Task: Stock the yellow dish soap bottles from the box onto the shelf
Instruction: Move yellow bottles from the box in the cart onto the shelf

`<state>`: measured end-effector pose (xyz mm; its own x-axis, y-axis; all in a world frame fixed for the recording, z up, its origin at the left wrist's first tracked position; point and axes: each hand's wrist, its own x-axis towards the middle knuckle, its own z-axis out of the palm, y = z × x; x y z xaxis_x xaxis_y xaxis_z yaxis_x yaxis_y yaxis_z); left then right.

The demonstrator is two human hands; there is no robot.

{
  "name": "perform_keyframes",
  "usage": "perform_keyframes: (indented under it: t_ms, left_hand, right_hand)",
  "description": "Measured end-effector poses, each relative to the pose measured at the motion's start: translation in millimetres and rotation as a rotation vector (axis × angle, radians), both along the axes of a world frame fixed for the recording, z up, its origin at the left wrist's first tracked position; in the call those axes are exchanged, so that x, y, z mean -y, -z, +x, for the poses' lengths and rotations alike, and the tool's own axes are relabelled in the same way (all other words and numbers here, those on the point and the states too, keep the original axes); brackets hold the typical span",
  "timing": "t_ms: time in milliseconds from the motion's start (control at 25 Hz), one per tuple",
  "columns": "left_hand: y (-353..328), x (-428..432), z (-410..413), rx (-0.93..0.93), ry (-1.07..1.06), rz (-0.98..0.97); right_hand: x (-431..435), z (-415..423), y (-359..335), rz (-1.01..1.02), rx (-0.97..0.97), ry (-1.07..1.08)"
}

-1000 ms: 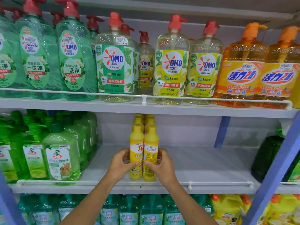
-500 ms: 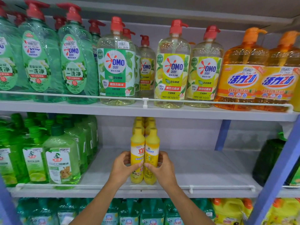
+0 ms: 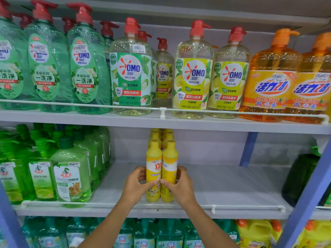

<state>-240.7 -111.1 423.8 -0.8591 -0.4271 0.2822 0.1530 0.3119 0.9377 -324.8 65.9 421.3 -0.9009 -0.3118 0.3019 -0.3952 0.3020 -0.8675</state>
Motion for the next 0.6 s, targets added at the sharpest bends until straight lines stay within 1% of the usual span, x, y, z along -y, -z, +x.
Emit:
perform_keyframes:
  t_ms: [80, 200, 240, 320, 480, 520, 600]
  left_hand:
    - [0.6, 0.7, 0.2, -0.005, 0.007, 0.003]
    - [0.3, 1.4, 1.0, -0.015, 0.014, 0.021]
    - [0.4, 1.6, 1.1, -0.023, 0.018, 0.029]
    - [1.8, 2.2, 1.6, -0.029, 0.019, 0.032]
    - [2.3, 2.3, 1.5, 0.004, 0.021, 0.019]
    - [2.0, 3.5, 1.6, 0.013, 0.026, 0.014]
    - [1.0, 8.2, 2.7, 0.031, 0.052, 0.006]
  right_hand:
    - [-1.1, 1.8, -2.1, 0.001, -0.003, -0.042]
    - [-10.3, -1.1, -1.6, -0.094, 0.107, -0.270]
    - [-12.4, -4.2, 0.2, -0.112, 0.125, -0.299]
    - [-11.1, -8.3, 3.0, -0.087, 0.100, -0.244]
    - [1.8, -1.6, -4.6, -0.019, 0.027, -0.017]
    - [2.1, -1.8, -4.1, -0.012, 0.020, -0.010]
    - [-1.7, -2.5, 0.1, -0.013, 0.032, -0.084]
